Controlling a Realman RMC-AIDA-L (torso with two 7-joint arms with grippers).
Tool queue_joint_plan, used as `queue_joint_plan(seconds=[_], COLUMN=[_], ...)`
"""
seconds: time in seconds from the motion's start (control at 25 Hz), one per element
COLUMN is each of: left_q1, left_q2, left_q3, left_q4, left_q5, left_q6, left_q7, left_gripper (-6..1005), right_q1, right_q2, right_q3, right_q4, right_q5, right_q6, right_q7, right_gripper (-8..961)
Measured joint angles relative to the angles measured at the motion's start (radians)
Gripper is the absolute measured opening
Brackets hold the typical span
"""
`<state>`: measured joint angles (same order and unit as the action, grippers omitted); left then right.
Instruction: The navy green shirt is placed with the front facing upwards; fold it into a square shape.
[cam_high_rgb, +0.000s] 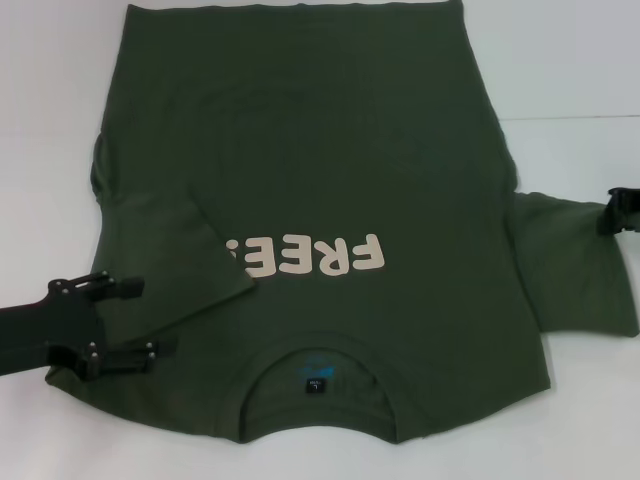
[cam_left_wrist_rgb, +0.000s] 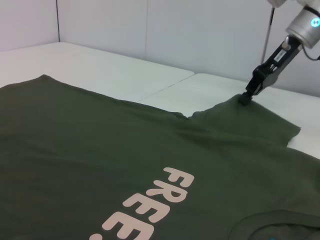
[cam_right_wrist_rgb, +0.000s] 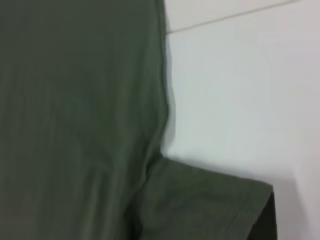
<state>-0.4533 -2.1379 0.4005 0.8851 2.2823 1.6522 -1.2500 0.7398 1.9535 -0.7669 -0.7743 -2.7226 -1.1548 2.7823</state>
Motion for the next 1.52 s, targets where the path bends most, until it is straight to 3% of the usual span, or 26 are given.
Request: queue_joint_plan(seconds=[0.16, 0.24, 0.48, 0.84, 1.0, 1.24, 1.52], left_q1=[0.0, -0.001, -0.001, -0.004, -0.004, -0.004, -0.005], left_q2=[0.001, 0.002, 0.007, 0.009, 0.01, 0.01, 0.011], left_q3=[-0.001, -0.001, -0.002, -0.002, -0.002, -0.002, -0.003], left_q4=[0.0, 0.0, 0.0, 0.0, 0.001, 0.001, 0.002], left_q5=[0.0, -0.001, -0.009, -0.012, -0.012, -0.012, -0.012], left_q6=[0.0, 0.001, 0.0, -0.001, -0.002, -0.002, -0.002], left_q7=[-0.002, -0.004, -0.013, -0.02, -0.025, -0.026, -0.028], left_gripper=[887, 887, 887, 887, 887, 887, 887], right_q1=[-0.029, -0.051, -0.066, -0.026, -0.009, 0.013, 0.077], right_q2=[-0.003, -0.015, -0.046, -0.05, -0.062, -0.06, -0.034], right_q3=[0.066, 0.118, 0.143, 0.136, 0.14, 0.135, 0.119], right_q4=[-0.048, -0.075, -0.085, -0.096, -0.116, -0.135, -0.126], right_q5=[0.033, 0.093, 0.202, 0.287, 0.29, 0.3, 0.305], right_q6=[-0.027, -0.051, -0.072, -0.117, -0.131, -0.162, -0.217], right_q7=[-0.03, -0.059, -0.086, -0.113, -0.109, -0.106, -0.115], right_gripper=[2, 2, 2, 3, 3, 3, 3])
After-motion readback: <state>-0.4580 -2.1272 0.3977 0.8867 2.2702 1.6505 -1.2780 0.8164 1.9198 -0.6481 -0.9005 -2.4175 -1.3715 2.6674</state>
